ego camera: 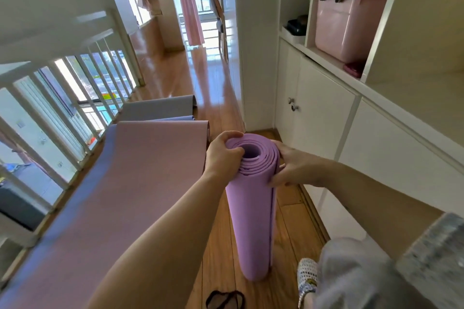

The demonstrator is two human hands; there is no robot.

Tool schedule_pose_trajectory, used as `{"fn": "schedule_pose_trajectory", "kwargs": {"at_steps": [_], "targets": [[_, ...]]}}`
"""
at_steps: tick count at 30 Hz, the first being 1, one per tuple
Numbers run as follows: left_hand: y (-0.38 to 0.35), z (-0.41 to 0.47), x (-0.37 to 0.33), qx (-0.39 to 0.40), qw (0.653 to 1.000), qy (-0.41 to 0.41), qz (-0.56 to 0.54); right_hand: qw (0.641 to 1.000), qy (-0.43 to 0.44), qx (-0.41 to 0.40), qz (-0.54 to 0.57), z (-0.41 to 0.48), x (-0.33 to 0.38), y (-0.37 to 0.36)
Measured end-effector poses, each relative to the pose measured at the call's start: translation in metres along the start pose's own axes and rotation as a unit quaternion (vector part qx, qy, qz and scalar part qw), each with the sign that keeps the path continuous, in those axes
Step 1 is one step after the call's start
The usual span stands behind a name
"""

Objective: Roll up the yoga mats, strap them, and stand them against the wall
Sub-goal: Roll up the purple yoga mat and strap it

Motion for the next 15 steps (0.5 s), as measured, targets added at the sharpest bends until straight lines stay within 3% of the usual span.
{"fn": "schedule_pose_trajectory", "kwargs": {"at_steps": [3, 7, 11, 15], "targets": [[-0.001, 0.0, 0.0, 0.005, 1.0, -0.007, 0.003, 0.998, 0.038, -0.042, 0.006, -0.004, 0.002, -0.004], [0.001, -0.004, -0.002, -0.004, 0.999, -0.04, 0.025, 0.996, 0.022, -0.083, -0.008, -0.005, 0.001, -0.009], [-0.001, -0.005, -0.005, -0.004, 0.998, -0.053, 0.041, 0.97, -0.031, -0.207, -0.126, -0.004, -0.006, -0.001], [-0.006, -0.007, -0.011, 0.0, 0.997, -0.065, 0.051, 0.952, -0.127, -0.116, -0.254, -0.011, 0.001, 0.016]]}}
Point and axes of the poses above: each hand's wrist, its own z-axis towards the middle knuckle, its own y-axis out of the back of the hand, x = y × z, the point moved 4 cm from there along z, towards the middle knuckle, and after that the axes turned 8 degrees about -y, right-handed, at the moved point
